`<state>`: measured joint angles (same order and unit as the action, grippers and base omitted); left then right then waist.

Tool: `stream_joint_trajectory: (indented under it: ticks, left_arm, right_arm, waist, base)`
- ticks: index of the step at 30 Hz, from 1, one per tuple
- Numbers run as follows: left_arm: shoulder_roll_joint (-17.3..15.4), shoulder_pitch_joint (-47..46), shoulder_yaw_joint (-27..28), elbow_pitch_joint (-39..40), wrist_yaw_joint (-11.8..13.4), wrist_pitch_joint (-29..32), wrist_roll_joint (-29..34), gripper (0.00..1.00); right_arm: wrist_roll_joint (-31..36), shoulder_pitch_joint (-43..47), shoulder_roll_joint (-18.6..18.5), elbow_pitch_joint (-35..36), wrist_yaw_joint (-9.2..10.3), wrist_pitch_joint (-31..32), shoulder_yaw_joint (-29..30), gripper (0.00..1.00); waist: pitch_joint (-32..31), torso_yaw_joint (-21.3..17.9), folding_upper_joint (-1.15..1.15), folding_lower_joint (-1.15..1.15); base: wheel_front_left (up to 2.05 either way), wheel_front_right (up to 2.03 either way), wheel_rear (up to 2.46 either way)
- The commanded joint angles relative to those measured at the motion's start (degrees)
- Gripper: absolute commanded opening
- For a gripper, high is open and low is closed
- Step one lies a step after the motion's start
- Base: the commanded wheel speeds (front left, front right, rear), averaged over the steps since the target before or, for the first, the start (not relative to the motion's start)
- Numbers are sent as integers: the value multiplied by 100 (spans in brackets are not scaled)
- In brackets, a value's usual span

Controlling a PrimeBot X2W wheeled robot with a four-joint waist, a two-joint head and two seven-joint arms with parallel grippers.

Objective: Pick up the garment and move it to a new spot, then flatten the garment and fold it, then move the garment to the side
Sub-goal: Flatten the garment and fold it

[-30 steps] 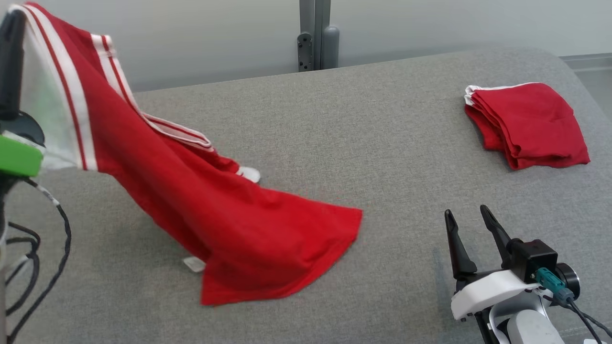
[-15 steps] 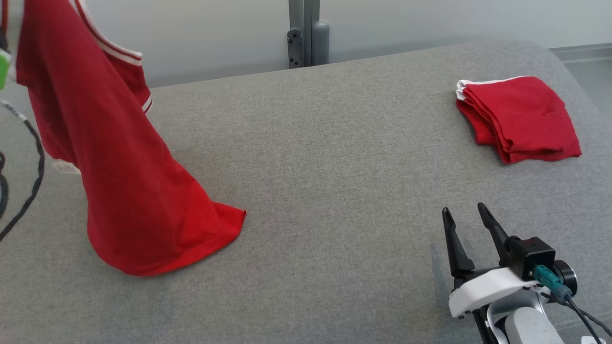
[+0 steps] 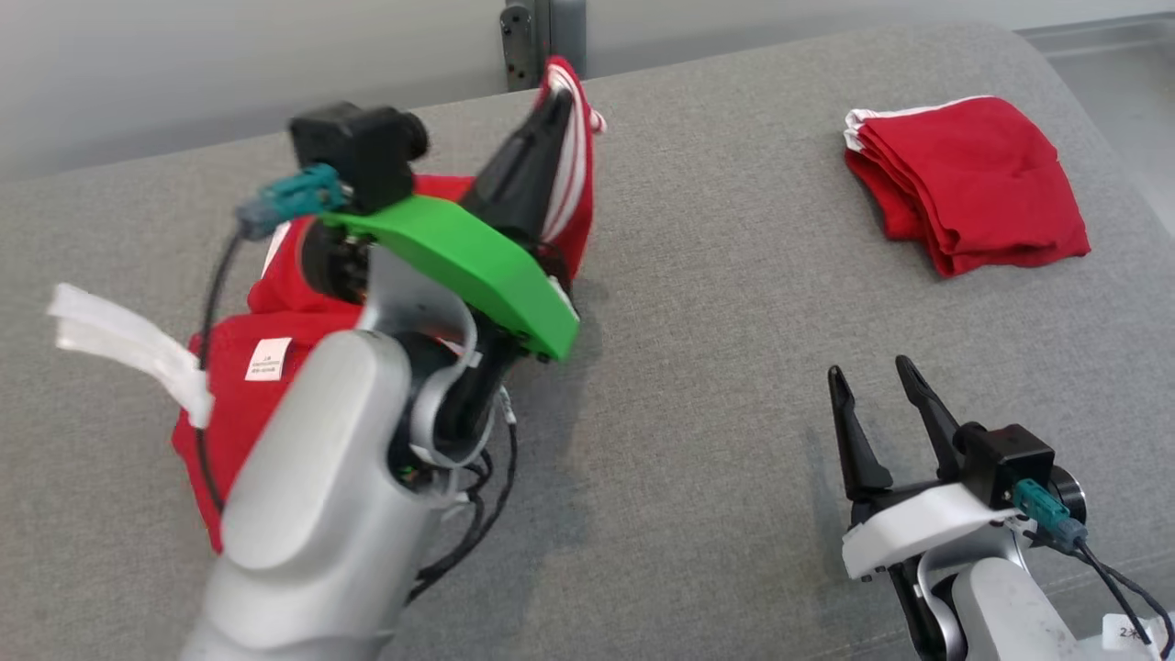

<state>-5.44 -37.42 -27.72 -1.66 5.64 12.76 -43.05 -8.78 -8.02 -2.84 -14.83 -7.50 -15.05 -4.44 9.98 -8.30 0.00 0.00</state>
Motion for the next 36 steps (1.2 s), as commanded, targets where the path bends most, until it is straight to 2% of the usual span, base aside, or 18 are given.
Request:
stream_joint_trajectory:
  ticks: [1,6,15,21,22,23,24,30,33,36]
  left_arm:
    - [65,42,-127,-186,40,-133,21,0]
    - [238,-221,-668,-951,252,-634,4,0]
    - [244,-872,-1970,-1527,794,-1428,-1054,0]
    - [241,-1142,-2746,-1699,851,-1880,-1719,0]
    - [240,-1164,-2841,-1757,852,-1975,-1798,28]
    - [242,-1180,-2936,-1799,796,-2057,-1915,94]
    - [241,-1180,-2980,-1877,817,-2112,-2022,100]
    - [239,-1435,-3336,-2118,722,-2360,-2291,100]
    - [238,-1514,-3414,-2135,655,-2449,-2237,100]
    - [37,-1386,-3375,-2091,575,-2503,-2235,100]
  right_arm:
    - [-55,-132,-10,23,2,-18,-36,100]
    - [-251,-410,-14,12,2,-18,-250,100]
    - [-513,-557,-7,-23,2,-18,-411,100]
    - [-568,-548,-7,-14,2,-18,-410,100]
    - [-566,-548,-7,-17,2,-18,-403,100]
    - [-564,-552,-7,-17,2,-18,-398,100]
    - [-565,-559,-7,-15,2,-18,-388,100]
    - [-505,-519,-7,8,2,-18,-236,100]
    - [-469,-458,-8,10,2,-18,-148,100]
    - [-428,-389,-11,17,2,-18,-64,100]
  waist:
    - [294,-253,0,0]
    - [649,-645,0,0]
    - [957,-1177,0,0]
    - [969,-1307,0,0]
    - [964,-1313,0,0]
    - [960,-1319,0,0]
    - [959,-1319,0,0]
    - [927,-1144,0,0]
    - [867,-1008,0,0]
    - [781,-862,0,0]
  base:
    - [0,0,0]
    - [0,0,0]
    - [0,0,0]
    - [0,0,0]
    - [0,0,0]
    - [0,0,0]
    - [0,0,0]
    - [0,0,0]
    - [0,0,0]
    - [0,0,0]
